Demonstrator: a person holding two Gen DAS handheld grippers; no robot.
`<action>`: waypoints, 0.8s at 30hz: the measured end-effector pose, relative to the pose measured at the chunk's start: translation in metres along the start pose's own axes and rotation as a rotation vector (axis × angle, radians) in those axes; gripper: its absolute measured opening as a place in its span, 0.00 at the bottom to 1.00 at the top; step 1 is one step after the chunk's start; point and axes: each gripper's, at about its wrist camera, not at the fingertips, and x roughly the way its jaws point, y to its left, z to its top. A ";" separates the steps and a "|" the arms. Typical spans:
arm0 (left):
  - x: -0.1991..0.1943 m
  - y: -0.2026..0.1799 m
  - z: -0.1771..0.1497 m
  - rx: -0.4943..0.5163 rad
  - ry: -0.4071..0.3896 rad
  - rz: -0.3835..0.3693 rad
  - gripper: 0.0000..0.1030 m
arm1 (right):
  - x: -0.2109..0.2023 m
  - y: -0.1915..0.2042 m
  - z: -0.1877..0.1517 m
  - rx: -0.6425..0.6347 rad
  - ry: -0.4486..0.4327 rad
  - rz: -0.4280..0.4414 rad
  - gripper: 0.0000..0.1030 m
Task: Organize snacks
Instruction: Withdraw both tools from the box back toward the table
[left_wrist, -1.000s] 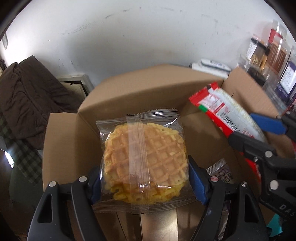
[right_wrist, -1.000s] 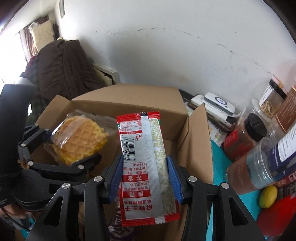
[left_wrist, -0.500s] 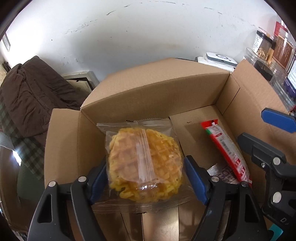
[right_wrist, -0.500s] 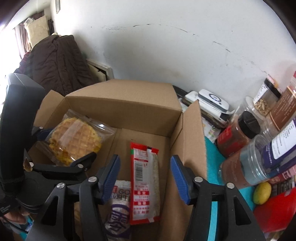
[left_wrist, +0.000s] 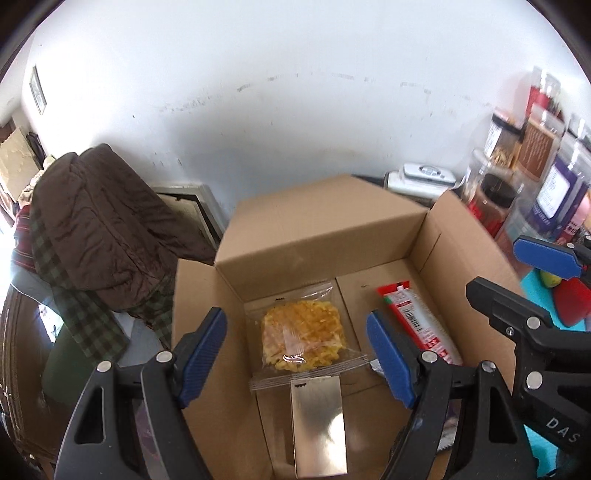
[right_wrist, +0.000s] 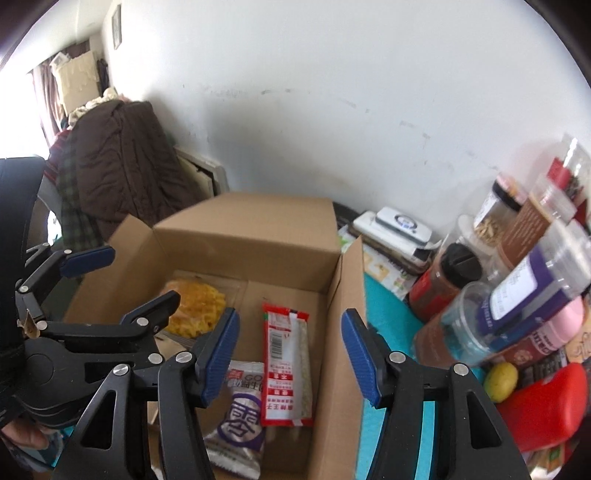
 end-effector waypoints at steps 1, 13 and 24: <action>-0.006 0.001 0.000 -0.002 -0.008 -0.001 0.76 | -0.008 0.001 0.001 -0.002 -0.015 -0.003 0.56; -0.101 0.007 -0.011 -0.023 -0.147 -0.012 0.76 | -0.095 0.015 -0.002 -0.004 -0.162 -0.014 0.56; -0.184 0.000 -0.045 -0.028 -0.279 -0.040 0.76 | -0.171 0.026 -0.034 0.000 -0.291 -0.017 0.56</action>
